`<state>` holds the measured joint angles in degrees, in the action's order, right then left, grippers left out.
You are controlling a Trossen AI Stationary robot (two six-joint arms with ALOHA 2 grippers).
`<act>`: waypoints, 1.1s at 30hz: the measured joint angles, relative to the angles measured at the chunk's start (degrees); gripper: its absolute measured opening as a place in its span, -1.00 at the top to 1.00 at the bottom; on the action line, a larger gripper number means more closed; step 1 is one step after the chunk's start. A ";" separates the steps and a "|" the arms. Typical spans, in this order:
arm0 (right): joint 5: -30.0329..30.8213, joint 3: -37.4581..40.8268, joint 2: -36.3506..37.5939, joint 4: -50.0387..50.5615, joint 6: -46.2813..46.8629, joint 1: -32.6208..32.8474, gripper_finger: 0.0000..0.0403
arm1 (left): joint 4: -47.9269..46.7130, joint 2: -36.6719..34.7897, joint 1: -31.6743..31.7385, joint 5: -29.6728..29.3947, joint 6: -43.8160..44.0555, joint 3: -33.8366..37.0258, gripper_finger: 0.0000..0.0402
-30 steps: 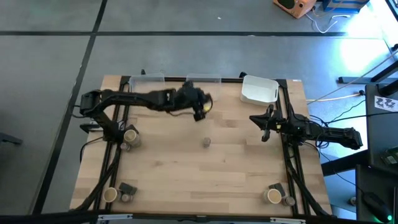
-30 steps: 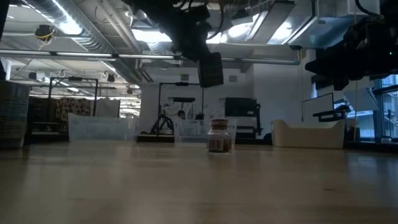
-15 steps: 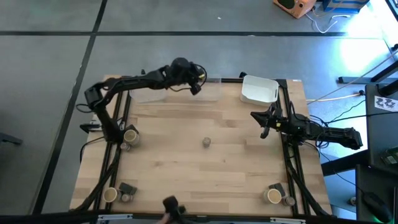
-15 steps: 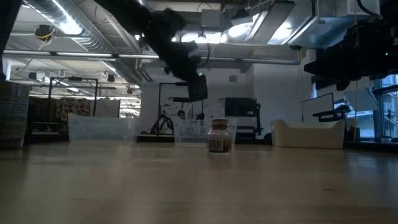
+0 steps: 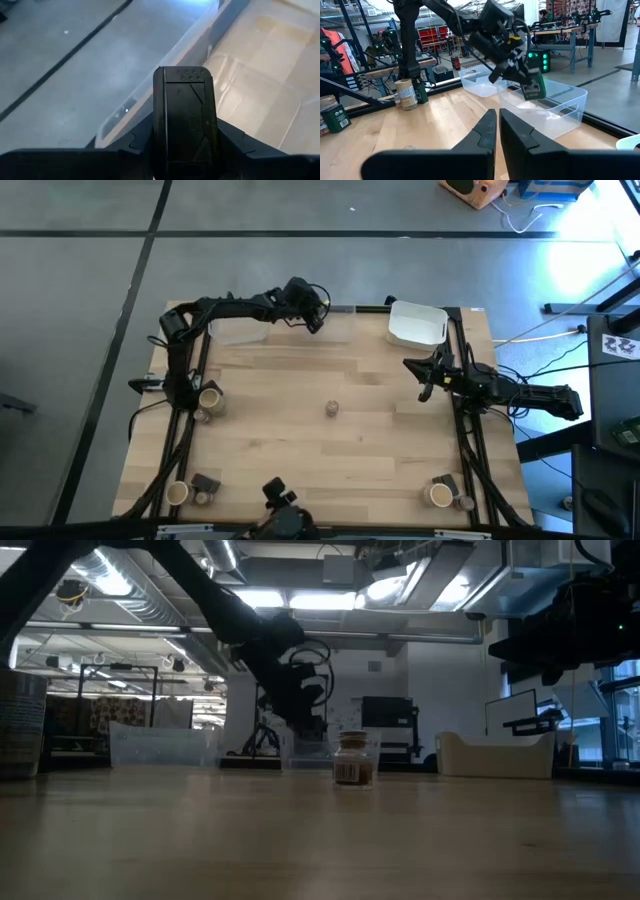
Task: Sort spices by type
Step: Put the center black seasoning can into the middle transparent bin
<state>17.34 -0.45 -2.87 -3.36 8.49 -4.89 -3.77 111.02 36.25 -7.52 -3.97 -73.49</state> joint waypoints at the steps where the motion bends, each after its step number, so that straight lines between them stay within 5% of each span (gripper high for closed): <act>1: 0.02 -0.02 0.00 0.00 0.00 0.00 0.89 | 0.01 0.25 0.02 0.01 0.24 0.00 0.36; 33: -1.27 0.00 0.00 0.22 0.09 0.00 0.89 | -4.29 1.42 -0.20 1.36 4.25 0.00 0.35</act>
<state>16.07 -0.45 -2.87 -3.14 8.58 -4.89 -8.06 112.44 36.05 -6.16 0.28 -73.49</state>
